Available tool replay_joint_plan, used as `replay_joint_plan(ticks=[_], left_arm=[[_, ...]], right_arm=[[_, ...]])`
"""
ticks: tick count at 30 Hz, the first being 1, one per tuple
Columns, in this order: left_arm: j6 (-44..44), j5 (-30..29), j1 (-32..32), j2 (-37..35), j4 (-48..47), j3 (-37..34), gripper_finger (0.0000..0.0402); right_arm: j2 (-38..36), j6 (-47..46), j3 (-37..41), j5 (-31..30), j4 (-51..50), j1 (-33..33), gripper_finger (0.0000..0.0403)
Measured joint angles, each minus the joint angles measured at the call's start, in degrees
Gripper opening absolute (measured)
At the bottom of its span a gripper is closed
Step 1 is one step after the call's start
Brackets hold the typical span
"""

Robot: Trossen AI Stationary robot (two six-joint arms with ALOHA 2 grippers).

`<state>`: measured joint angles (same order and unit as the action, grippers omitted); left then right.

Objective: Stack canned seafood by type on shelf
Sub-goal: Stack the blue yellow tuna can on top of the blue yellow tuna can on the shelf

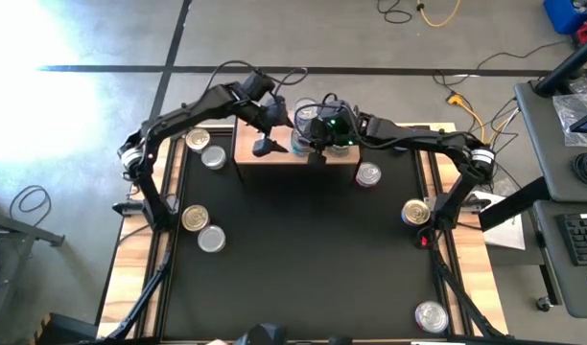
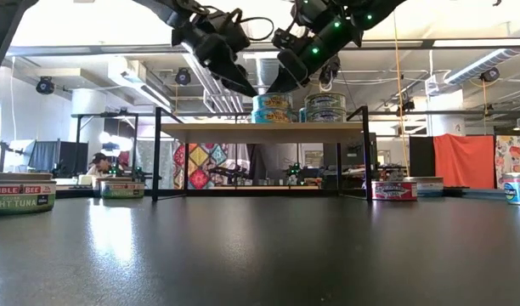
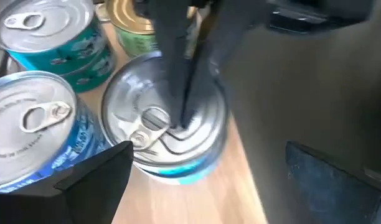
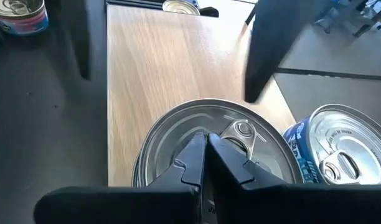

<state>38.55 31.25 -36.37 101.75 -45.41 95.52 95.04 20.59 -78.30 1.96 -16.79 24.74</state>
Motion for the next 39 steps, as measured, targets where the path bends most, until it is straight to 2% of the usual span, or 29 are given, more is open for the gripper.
replay_joint_plan(ticks=[6,10,14,17,21,29,32,39], left_arm=[[-0.1,-3.5,-0.2,-1.3,-2.5,-0.3,0.0397],[-0.3,-3.7,-0.5,-1.3,-2.2,-1.1,0.0386],[-0.9,-4.2,-0.6,-1.3,-2.3,-4.3,0.0372],[-1.3,-6.8,-0.5,-1.3,-1.6,-8.1,0.0364],[-4.0,-7.5,-0.1,-1.3,5.8,-12.5,0.0359],[-11.0,-7.5,0.2,-1.3,22.4,-16.6,0.0359],[-12.8,-9.8,0.2,-1.3,28.6,-18.6,0.0359],[-13.6,-15.7,0.0,-1.4,30.3,-19.5,0.0359]], right_arm=[[-0.3,0.0,0.1,4.9,0.5,0.0,0.0013],[-1.7,0.0,0.0,5.5,0.8,-0.4,0.0013],[-4.2,0.7,0.2,5.7,-0.4,-0.4,0.0013],[-5.1,0.5,0.3,5.5,-0.5,-0.3,0.0013],[-5.1,0.6,0.2,3.0,-1.5,-0.3,0.0013],[-4.8,-0.3,0.6,2.5,-1.3,-0.3,0.0013],[-4.8,-0.3,0.7,2.4,-1.1,-0.3,0.0013],[-4.8,0.0,0.7,2.8,-0.6,-0.2,0.0013]])
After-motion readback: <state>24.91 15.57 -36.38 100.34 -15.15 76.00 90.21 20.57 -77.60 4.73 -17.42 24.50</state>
